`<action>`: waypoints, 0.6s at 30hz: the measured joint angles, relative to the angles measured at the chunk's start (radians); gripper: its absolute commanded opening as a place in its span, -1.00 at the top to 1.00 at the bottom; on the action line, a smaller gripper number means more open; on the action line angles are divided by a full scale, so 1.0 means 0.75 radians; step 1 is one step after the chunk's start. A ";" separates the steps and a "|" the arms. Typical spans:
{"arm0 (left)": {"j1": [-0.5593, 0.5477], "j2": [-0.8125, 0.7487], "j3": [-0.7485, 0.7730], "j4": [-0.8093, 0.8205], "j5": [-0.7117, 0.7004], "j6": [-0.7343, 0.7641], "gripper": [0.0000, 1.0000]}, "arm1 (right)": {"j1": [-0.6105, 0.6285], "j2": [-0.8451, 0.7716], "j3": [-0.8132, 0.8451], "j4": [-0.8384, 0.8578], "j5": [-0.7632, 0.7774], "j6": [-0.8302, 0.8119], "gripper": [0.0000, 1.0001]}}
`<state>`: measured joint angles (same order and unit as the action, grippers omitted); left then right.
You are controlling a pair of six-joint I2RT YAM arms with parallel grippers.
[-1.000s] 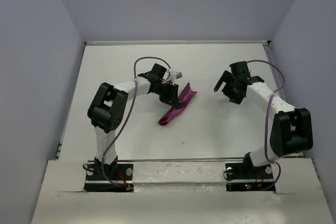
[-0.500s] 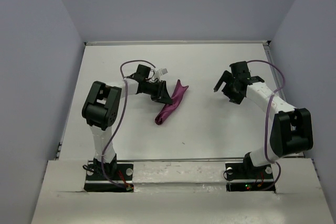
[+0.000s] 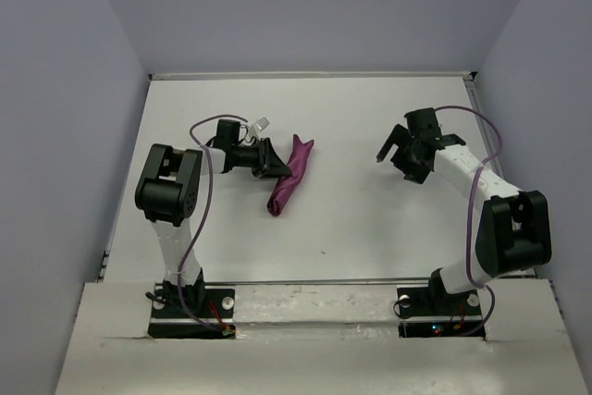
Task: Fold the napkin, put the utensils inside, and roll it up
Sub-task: Roll the napkin at the center of the board.
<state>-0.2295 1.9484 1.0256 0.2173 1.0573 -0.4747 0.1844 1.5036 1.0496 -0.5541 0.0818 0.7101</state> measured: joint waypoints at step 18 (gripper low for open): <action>0.160 0.001 -0.113 0.165 0.003 -0.137 1.00 | 0.000 0.000 0.001 0.000 -0.001 0.001 -0.96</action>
<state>-0.1093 1.9491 0.9405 0.3412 1.0595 -0.5777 0.1844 1.5036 1.0500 -0.5541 0.0814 0.7105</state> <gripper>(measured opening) 0.345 0.976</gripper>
